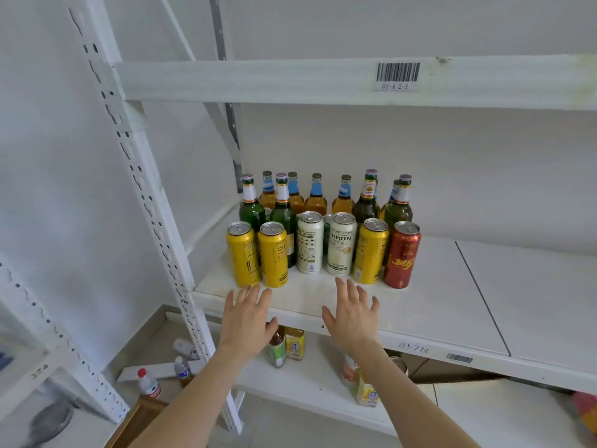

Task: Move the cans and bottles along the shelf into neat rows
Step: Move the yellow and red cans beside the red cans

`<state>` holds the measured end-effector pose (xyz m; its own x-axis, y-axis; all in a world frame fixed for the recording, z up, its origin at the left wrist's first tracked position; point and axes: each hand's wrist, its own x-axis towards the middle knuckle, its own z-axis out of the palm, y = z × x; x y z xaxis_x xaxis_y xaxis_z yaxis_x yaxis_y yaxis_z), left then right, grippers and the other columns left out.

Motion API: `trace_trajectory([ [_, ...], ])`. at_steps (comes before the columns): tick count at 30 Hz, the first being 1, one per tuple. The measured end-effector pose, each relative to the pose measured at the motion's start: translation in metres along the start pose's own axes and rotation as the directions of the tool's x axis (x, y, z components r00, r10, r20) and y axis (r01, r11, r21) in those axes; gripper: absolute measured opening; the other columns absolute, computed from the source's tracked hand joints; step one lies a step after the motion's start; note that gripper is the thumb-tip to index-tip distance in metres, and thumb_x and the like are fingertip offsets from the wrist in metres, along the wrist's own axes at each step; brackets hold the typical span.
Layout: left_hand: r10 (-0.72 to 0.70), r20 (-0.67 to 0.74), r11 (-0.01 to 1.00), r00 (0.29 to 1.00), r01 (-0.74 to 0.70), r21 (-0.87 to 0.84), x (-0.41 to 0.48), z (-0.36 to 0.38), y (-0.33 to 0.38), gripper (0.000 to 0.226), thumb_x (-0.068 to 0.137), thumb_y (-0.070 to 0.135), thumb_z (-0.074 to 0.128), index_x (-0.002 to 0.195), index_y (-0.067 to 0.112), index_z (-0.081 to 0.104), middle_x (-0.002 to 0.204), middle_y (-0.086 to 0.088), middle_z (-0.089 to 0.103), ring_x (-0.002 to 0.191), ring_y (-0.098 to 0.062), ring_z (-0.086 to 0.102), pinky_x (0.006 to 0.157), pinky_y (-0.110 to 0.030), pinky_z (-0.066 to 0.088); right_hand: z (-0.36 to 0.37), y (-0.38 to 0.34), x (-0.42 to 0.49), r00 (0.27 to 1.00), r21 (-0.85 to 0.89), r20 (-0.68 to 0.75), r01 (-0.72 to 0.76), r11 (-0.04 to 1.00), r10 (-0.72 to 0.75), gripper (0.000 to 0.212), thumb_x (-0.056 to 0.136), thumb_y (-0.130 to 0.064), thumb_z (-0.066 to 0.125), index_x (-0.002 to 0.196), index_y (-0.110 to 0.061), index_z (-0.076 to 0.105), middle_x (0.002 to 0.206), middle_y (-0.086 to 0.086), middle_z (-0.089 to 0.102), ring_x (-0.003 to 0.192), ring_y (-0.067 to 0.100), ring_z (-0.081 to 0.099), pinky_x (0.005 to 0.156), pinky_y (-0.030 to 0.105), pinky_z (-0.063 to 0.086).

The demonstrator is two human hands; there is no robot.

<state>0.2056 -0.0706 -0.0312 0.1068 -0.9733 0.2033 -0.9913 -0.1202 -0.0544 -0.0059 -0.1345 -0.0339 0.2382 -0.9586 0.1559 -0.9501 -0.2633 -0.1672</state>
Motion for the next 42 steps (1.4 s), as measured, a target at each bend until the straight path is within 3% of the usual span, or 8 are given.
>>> trace_trajectory([
  [5,0.008,-0.004,1.0,1.0,-0.008,-0.011,0.016,0.0,-0.059,0.054,0.092,0.052,0.045,0.137,0.023,0.039,0.143,0.0,0.044,0.138,-0.024,0.034,0.113,-0.05,0.029,0.01,-0.052,0.023,1.0,0.007,-0.007,-0.012,1.0,0.012,0.07,0.095,-0.057,0.037,0.152,-0.021,0.016,0.158,0.005,0.026,0.143,0.027,0.025,0.114,0.053,0.023],
  [13,0.099,-0.021,0.994,0.995,-0.1,-0.034,0.055,0.008,-0.136,0.057,0.092,0.052,0.045,0.141,0.022,0.038,0.146,-0.001,0.044,0.136,-0.023,0.037,0.112,-0.045,0.03,0.024,-0.12,0.048,0.985,0.083,-0.062,-0.153,0.985,0.158,0.075,0.093,-0.059,0.042,0.151,-0.017,0.018,0.155,0.004,0.033,0.139,0.026,0.033,0.11,0.049,0.03],
  [19,0.187,-0.102,0.976,0.977,-0.196,-0.093,0.087,0.008,-0.154,0.057,0.09,0.055,0.047,0.133,0.018,0.044,0.135,0.0,0.054,0.123,-0.023,0.049,0.101,-0.04,0.042,0.029,-0.134,0.061,0.968,0.206,-0.058,-0.228,0.952,0.245,0.074,0.091,-0.059,0.048,0.147,-0.018,0.022,0.146,0.002,0.042,0.132,0.028,0.041,0.105,0.047,0.036],
  [23,0.182,-0.126,0.946,0.975,-0.209,-0.248,0.112,0.012,-0.15,0.061,0.089,0.061,0.048,0.133,0.018,0.044,0.129,-0.002,0.058,0.115,-0.023,0.057,0.097,-0.04,0.047,0.03,-0.137,0.077,0.96,0.293,-0.03,-0.259,0.921,0.279,0.074,0.089,-0.057,0.052,0.147,-0.02,0.024,0.141,0.002,0.047,0.127,0.028,0.045,0.102,0.046,0.038],
  [26,0.142,-0.054,0.858,0.988,-0.151,-0.492,0.129,0.012,-0.145,0.067,0.087,0.063,0.054,0.135,0.02,0.04,0.133,-0.001,0.056,0.117,-0.022,0.057,0.097,-0.042,0.049,0.032,-0.136,0.09,0.962,0.446,0.009,-0.248,0.86,0.273,0.071,0.087,-0.05,0.061,0.142,-0.018,0.029,0.137,0.004,0.052,0.123,0.03,0.05,0.097,0.048,0.043],
  [31,0.124,0.129,0.515,0.984,0.047,-0.856,0.15,0.01,-0.139,0.068,0.075,0.056,0.075,0.13,0.029,0.045,0.127,0.003,0.06,0.113,-0.019,0.058,0.094,-0.036,0.048,0.031,-0.137,0.107,0.964,0.751,0.028,-0.196,0.631,0.266,0.058,0.08,-0.031,0.077,0.125,-0.015,0.044,0.115,0.001,0.058,0.104,0.021,0.055,0.082,0.033,0.042],
  [36,0.119,0.164,0.374,0.979,0.109,-0.921,0.16,0.014,-0.134,0.062,0.071,0.05,0.082,0.121,0.043,0.045,0.119,0.011,0.059,0.109,-0.015,0.055,0.089,-0.032,0.046,0.032,-0.137,0.115,0.963,0.842,0.061,-0.191,0.504,0.263,0.056,0.074,-0.029,0.083,0.118,-0.023,0.049,0.108,-0.007,0.06,0.098,0.013,0.056,0.082,0.028,0.043],
  [42,0.107,0.179,0.272,0.978,0.144,-0.951,0.159,0.016,-0.13,0.056,0.068,0.046,0.085,0.11,0.052,0.049,0.111,0.024,0.061,0.104,-0.004,0.057,0.083,-0.026,0.046,0.032,-0.13,0.109,0.96,0.917,0.102,-0.192,0.35,0.26,0.057,0.058,-0.035,0.088,0.104,-0.038,0.055,0.102,-0.015,0.068,0.091,0.001,0.063,0.073,0.02,0.049],
])
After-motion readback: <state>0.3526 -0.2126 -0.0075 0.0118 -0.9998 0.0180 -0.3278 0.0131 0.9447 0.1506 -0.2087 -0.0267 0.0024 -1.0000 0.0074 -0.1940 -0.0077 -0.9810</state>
